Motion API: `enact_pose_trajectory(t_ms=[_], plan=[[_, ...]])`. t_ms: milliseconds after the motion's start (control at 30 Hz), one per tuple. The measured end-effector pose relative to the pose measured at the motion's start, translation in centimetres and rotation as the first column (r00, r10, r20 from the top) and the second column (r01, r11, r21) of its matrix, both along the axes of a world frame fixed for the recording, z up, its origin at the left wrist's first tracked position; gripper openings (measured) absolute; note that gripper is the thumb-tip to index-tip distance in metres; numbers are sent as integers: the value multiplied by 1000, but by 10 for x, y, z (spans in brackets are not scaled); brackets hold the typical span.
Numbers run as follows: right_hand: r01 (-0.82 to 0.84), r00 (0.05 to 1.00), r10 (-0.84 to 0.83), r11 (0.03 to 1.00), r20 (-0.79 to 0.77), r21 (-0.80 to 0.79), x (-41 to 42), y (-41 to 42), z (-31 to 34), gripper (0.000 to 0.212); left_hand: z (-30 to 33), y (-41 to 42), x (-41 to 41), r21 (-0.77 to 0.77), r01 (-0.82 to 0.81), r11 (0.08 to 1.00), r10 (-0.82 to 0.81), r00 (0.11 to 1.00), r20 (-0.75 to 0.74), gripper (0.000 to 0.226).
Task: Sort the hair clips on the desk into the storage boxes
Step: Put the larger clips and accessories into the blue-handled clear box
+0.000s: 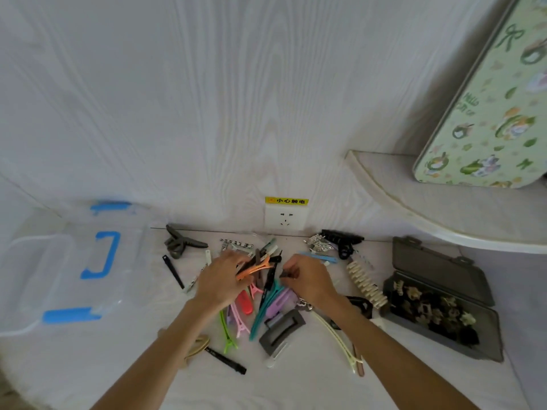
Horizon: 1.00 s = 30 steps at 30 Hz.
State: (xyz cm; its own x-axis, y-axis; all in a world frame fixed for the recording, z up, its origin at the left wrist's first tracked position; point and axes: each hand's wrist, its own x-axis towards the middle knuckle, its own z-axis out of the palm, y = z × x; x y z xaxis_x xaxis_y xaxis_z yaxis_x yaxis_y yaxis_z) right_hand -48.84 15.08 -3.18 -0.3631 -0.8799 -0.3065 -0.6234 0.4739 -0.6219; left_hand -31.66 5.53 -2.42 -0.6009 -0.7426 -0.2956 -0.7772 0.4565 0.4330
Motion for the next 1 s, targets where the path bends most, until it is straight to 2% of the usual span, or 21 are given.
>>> enact_pose_trajectory(t_ms=[100,200,300,400,567,667,800,900,1000], plan=[[34,996,-32,999,88,-23,7,13,-4,11,-3,0,-4,-65,-31,997,30,1000,-5,34],[168,963,-140,980,233,-106,3,23,1,13,-2,-12,-3,-61,-50,997,51,999,13,25],[261,947,-213,947,239,-189,-20,37,13,15,1,-22,2,-22,-43,999,44,999,28,25],[368,904,-301,909,302,-197,-47,53,26,15,5,-23,4,-19,-16,1000,17,999,40,25],[411,880,-329,889,344,-202,-67,72,41,16,9,-10,5,23,6,1000,-7,1000,11,22],[433,878,-354,875,321,-218,-75,90,47,14,8,-1,4,-43,114,993,-111,991,71,27],[439,897,-404,864,180,-249,-97,123,54,18,18,14,-14,-86,89,992,-86,995,47,27],[450,891,-451,864,48,-228,-116,153,59,18,26,31,-42,-77,171,982,-171,985,13,24],[429,885,-455,881,-104,-200,-130,181,60,19,27,47,-71,40,271,962,-270,962,-22,24]])
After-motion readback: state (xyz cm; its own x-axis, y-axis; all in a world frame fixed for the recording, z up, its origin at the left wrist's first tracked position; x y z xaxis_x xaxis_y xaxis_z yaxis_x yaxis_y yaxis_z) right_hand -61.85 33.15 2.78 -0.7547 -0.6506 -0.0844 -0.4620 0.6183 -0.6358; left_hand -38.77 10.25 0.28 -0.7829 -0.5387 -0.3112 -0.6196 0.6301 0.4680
